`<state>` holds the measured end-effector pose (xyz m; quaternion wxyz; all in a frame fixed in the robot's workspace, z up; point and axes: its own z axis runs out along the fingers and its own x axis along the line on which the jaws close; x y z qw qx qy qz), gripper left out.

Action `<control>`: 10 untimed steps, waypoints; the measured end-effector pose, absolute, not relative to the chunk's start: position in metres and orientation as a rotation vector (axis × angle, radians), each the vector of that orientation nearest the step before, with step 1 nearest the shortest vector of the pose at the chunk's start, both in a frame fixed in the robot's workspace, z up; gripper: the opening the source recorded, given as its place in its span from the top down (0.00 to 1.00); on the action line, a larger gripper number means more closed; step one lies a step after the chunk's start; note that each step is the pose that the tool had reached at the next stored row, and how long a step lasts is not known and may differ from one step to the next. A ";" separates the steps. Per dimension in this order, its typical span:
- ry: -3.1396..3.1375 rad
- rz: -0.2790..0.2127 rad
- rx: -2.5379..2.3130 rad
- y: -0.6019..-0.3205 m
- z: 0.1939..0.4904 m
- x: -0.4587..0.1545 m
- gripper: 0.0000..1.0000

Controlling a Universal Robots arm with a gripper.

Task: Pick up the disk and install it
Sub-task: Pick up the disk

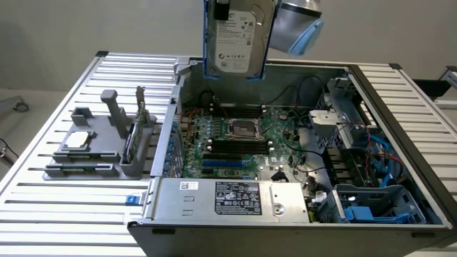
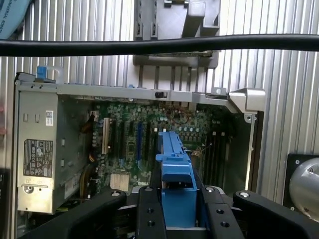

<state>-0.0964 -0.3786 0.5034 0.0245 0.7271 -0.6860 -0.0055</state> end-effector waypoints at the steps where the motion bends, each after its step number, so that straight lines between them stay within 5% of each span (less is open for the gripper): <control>1: -2.122 -0.017 2.250 -0.380 0.503 -0.092 0.67; 10: -2.122 -0.017 2.250 -0.391 0.503 -0.051 0.67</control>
